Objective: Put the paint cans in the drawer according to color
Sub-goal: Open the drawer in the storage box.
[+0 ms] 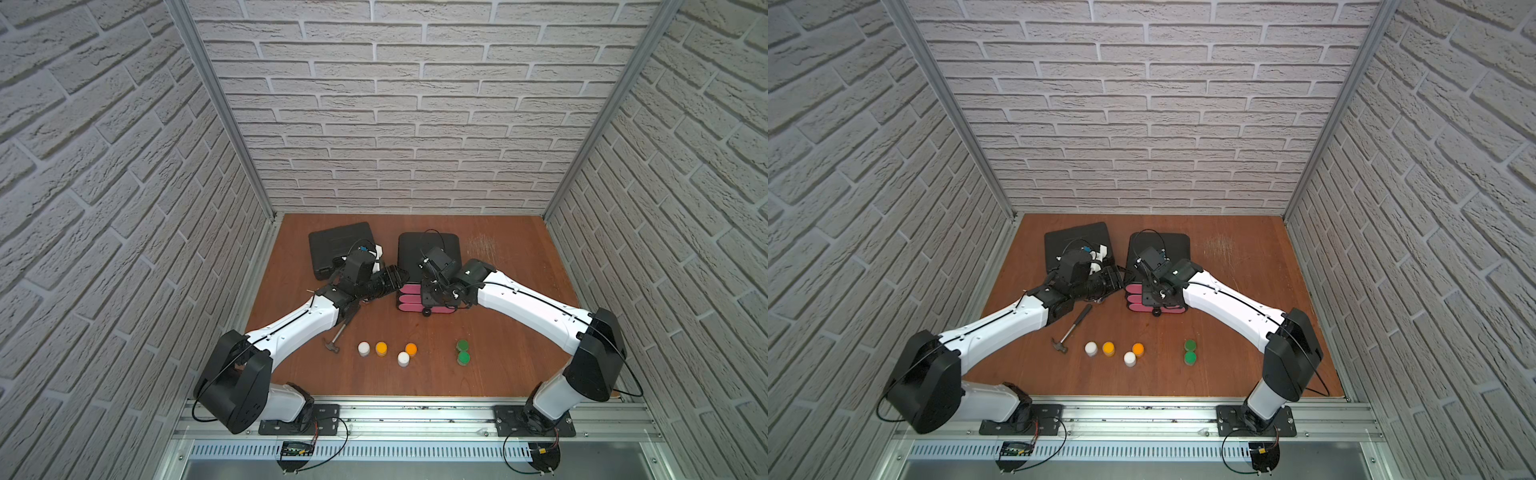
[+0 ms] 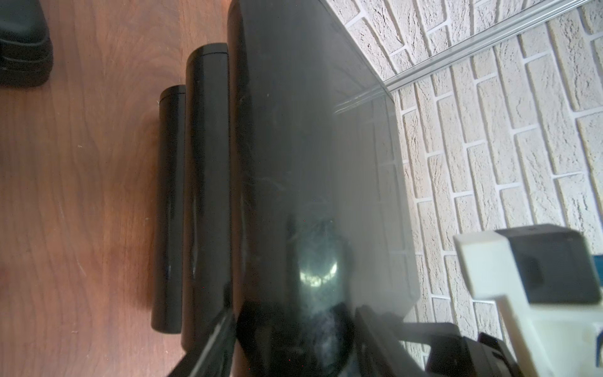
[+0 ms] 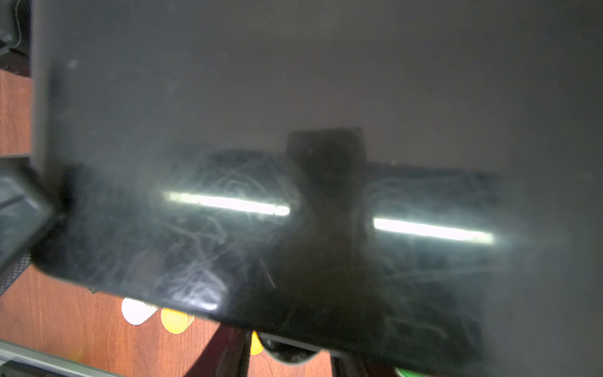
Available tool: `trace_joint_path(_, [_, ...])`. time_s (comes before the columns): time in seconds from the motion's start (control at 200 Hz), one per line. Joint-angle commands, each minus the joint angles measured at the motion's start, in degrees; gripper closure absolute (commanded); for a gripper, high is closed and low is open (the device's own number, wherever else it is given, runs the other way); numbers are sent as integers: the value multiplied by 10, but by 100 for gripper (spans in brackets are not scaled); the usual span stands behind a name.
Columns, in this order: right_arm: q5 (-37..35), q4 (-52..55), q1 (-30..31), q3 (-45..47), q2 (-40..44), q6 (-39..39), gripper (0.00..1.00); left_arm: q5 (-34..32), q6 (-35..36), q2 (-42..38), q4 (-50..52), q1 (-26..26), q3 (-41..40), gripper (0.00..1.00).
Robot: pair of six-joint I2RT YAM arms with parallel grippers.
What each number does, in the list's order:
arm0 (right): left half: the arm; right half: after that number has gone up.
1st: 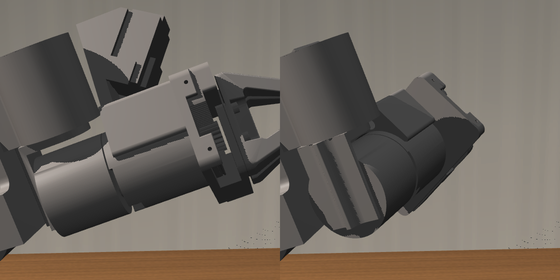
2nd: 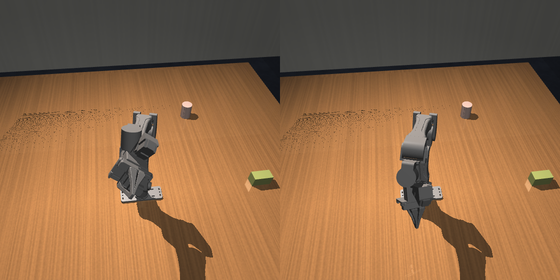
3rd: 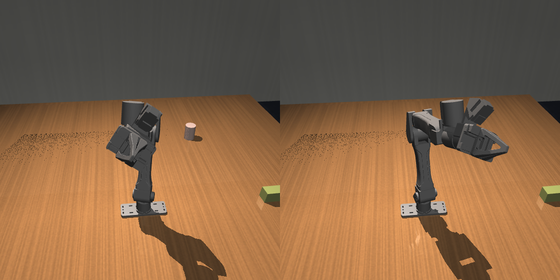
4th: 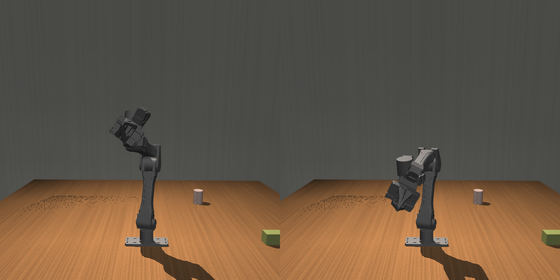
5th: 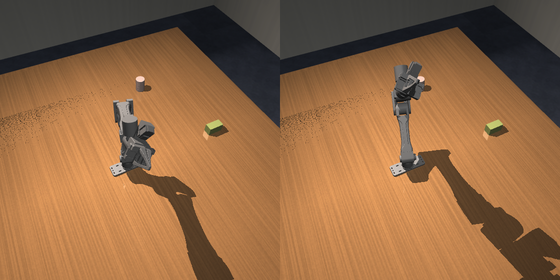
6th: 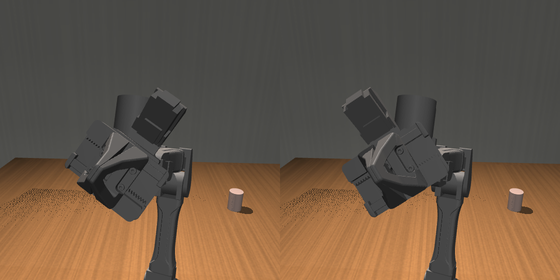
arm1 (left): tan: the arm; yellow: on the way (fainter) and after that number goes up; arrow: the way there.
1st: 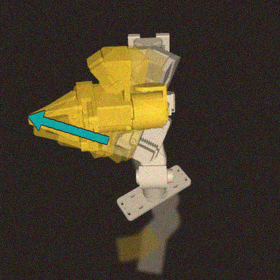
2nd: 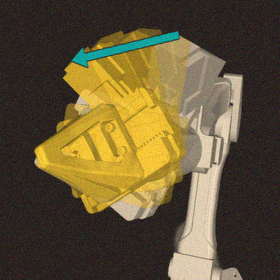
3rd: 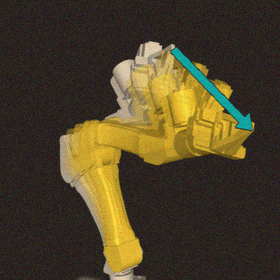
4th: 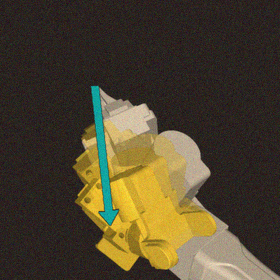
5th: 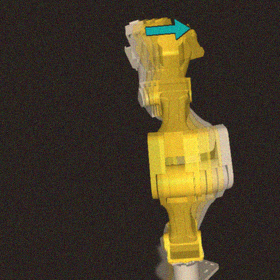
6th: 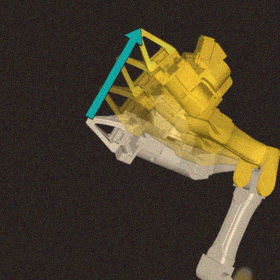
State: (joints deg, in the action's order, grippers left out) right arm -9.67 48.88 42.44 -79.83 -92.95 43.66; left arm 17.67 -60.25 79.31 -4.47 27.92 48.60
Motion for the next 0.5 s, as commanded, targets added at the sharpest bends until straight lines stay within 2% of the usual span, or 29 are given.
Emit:
trace_joint_path(0.0, [-1,-12,-1,-6,3,-5,64,1,-6,22,-9,6,1,39])
trace_joint_path(0.23, [9,-5,-1,4,20,-6,81,-9,-10,32,-11,14,8,39])
trace_joint_path(0.495, [35,4,2,16,48,-7,84,-15,-11,41,-8,17,17,39])
